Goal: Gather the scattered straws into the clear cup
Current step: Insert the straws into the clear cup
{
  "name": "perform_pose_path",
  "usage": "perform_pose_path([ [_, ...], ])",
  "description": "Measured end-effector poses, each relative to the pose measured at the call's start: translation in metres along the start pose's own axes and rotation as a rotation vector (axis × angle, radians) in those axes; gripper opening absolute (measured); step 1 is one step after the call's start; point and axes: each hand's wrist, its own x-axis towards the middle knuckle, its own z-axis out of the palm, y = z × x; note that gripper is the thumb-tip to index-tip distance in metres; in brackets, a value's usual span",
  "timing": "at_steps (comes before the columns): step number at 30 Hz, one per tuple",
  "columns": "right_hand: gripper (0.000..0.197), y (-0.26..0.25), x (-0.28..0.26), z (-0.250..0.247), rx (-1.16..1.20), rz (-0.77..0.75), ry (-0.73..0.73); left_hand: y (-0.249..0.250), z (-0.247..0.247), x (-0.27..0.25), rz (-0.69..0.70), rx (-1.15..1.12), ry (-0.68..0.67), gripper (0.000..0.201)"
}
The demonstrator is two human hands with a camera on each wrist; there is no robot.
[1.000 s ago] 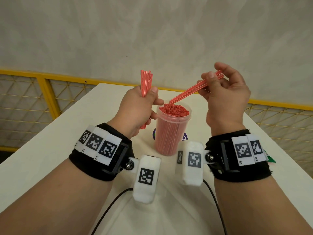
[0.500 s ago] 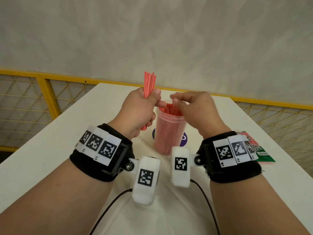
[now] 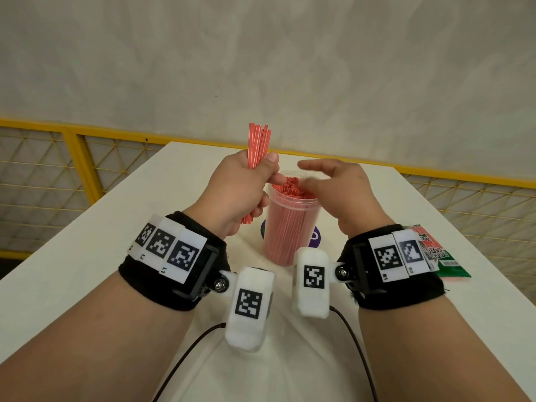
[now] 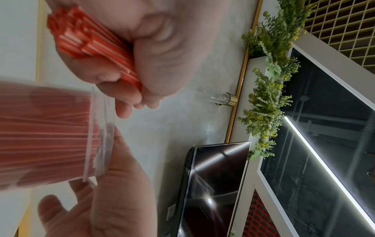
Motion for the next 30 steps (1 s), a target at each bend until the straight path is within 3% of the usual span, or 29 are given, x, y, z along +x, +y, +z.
perform_pose_path([
  [4,0.016,-0.004,-0.003,0.000,-0.051,-0.045,0.014,0.001,-0.001,-0.002,-0.051,-0.099,-0.080,0.022],
  [9,0.017,-0.025,-0.009,-0.004,0.132,-0.175,0.150,0.003,-0.002,-0.004,-0.073,-0.143,-0.183,0.023],
  [16,0.030,-0.043,-0.023,-0.008,0.358,-0.169,-0.033,0.007,0.001,-0.009,-0.050,-0.123,-0.302,0.039],
  [30,0.026,-0.043,-0.022,-0.009,0.494,-0.126,0.003,0.012,0.005,-0.014,-0.012,-0.075,-0.334,0.032],
])
